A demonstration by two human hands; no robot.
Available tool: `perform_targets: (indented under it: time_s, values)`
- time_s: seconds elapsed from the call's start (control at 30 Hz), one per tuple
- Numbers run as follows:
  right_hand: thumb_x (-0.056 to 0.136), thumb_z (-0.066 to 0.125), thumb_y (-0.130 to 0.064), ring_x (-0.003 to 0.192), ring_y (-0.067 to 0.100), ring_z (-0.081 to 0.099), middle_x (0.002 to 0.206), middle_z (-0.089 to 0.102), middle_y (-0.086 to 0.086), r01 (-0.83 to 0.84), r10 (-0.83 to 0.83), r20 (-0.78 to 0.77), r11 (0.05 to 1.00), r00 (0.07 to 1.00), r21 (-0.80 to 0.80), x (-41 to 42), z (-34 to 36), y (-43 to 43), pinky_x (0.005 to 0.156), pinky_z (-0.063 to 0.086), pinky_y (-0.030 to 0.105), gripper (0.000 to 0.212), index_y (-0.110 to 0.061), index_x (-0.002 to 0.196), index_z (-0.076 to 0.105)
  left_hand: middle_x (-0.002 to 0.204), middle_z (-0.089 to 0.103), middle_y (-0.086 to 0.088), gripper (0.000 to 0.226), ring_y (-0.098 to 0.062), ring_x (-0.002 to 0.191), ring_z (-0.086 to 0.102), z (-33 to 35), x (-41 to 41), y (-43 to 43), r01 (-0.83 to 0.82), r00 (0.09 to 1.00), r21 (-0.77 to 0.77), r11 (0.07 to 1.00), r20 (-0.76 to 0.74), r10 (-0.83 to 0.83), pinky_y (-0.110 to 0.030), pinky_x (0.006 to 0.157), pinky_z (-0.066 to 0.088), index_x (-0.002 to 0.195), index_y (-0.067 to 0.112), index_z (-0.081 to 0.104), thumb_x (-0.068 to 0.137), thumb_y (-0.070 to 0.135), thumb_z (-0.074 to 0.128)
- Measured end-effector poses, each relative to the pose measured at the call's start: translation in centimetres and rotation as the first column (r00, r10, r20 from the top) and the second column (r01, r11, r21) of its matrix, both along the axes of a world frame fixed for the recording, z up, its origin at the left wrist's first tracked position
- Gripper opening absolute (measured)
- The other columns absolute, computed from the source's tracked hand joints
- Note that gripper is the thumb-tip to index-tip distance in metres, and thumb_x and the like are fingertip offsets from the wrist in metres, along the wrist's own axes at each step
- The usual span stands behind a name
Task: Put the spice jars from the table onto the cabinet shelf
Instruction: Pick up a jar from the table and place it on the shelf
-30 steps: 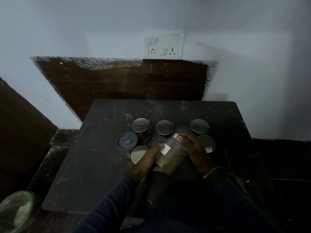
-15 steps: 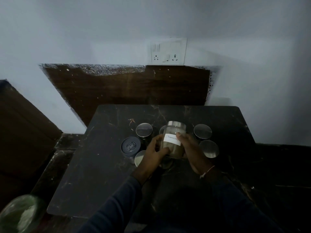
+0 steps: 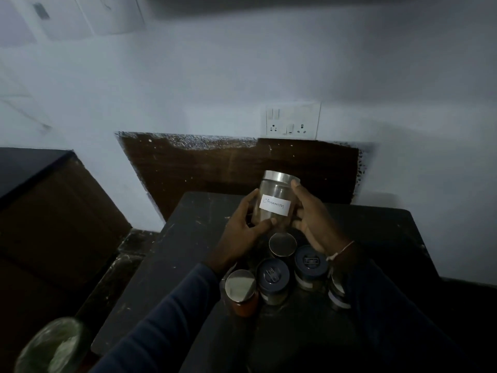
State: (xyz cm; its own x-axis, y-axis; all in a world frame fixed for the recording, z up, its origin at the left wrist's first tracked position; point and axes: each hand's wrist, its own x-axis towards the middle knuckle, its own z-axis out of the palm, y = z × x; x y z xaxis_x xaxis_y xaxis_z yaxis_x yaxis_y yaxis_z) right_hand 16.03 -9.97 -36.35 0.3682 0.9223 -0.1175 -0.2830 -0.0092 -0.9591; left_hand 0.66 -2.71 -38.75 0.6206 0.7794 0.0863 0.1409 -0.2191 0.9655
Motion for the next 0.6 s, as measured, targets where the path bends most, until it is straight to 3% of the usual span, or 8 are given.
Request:
perform_targets:
  time_s: [0.1, 0.17, 0.3, 0.43, 0.5, 0.6]
  values:
    - [0.096, 0.043, -0.05, 0.11, 0.026, 0.063, 0.121, 0.064, 0.006, -0.013, 0.013, 0.01, 1.0, 1.0, 0.013, 0.2, 0.3, 0.7, 0.093, 0.053, 0.051, 0.031, -0.034, 0.117, 0.059, 0.13, 0.058, 0.003, 0.082, -0.013, 0.114, 0.061, 0.3, 0.4, 0.5, -0.02, 1.0, 0.022, 1.0, -0.021, 0.021, -0.041, 0.093, 0.054, 0.144, 0.037, 0.03, 0.075, 0.038, 0.074]
    - [0.096, 0.043, -0.051, 0.114, 0.027, 0.06, 0.13, 0.059, 0.008, -0.024, 0.023, 0.038, 1.0, 0.999, 0.014, 0.2, 1.0, 1.2, 0.094, 0.051, 0.054, 0.043, -0.029, 0.131, 0.052, 0.132, 0.058, 0.002, 0.083, -0.012, 0.115, 0.061, 0.6, 0.7, 0.7, -0.009, 0.999, 0.047, 0.999, -0.052, 0.011, -0.04, 0.095, 0.054, 0.145, 0.038, 0.026, 0.078, 0.034, 0.074]
    - [0.097, 0.045, -0.046, 0.132, 0.021, 0.043, 0.151, 0.037, -0.001, -0.045, 0.041, 0.069, 0.997, 0.997, 0.057, 0.8, 3.8, 3.0, 0.105, 0.042, 0.053, 0.062, -0.038, 0.151, 0.017, 0.137, 0.054, 0.003, 0.089, -0.009, 0.121, 0.056, 2.9, 0.8, 2.1, -0.031, 0.997, 0.142, 0.989, -0.062, 0.04, -0.027, 0.096, 0.051, 0.15, 0.034, 0.019, 0.08, 0.031, 0.074]
    - [0.098, 0.047, -0.043, 0.127, 0.015, 0.049, 0.143, 0.046, -0.008, -0.11, 0.049, 0.298, 0.975, 0.953, 0.193, 1.2, 10.3, 6.2, 0.102, 0.047, 0.048, 0.049, -0.045, 0.145, 0.032, 0.13, 0.055, 0.018, 0.085, 0.005, 0.116, 0.056, 9.7, 0.4, 4.4, -0.106, 0.994, 0.308, 0.945, 0.049, 0.096, -0.015, 0.09, 0.049, 0.15, 0.031, 0.022, 0.083, 0.026, 0.073]
    - [0.094, 0.052, -0.047, 0.114, 0.012, 0.059, 0.126, 0.059, -0.008, -0.127, -0.004, 0.482, 0.963, 0.876, 0.238, 0.8, 15.1, 7.7, 0.099, 0.051, 0.044, 0.046, -0.044, 0.138, 0.041, 0.124, 0.056, 0.022, 0.083, 0.008, 0.112, 0.057, 13.6, -0.4, 5.9, -0.151, 0.986, 0.383, 0.911, 0.13, 0.108, -0.012, 0.086, 0.05, 0.15, 0.03, 0.024, 0.083, 0.022, 0.073]
    - [0.09, 0.06, -0.045, 0.104, 0.006, 0.061, 0.117, 0.058, -0.014, -0.157, -0.14, 0.688, 0.923, 0.712, 0.351, -0.6, 23.0, 9.6, 0.087, 0.054, 0.028, 0.047, -0.037, 0.133, 0.044, 0.117, 0.063, 0.015, 0.087, 0.0, 0.105, 0.063, 20.2, -1.8, 8.3, -0.232, 0.967, 0.514, 0.826, 0.214, 0.138, -0.016, 0.086, 0.053, 0.149, 0.034, 0.023, 0.08, 0.025, 0.075]
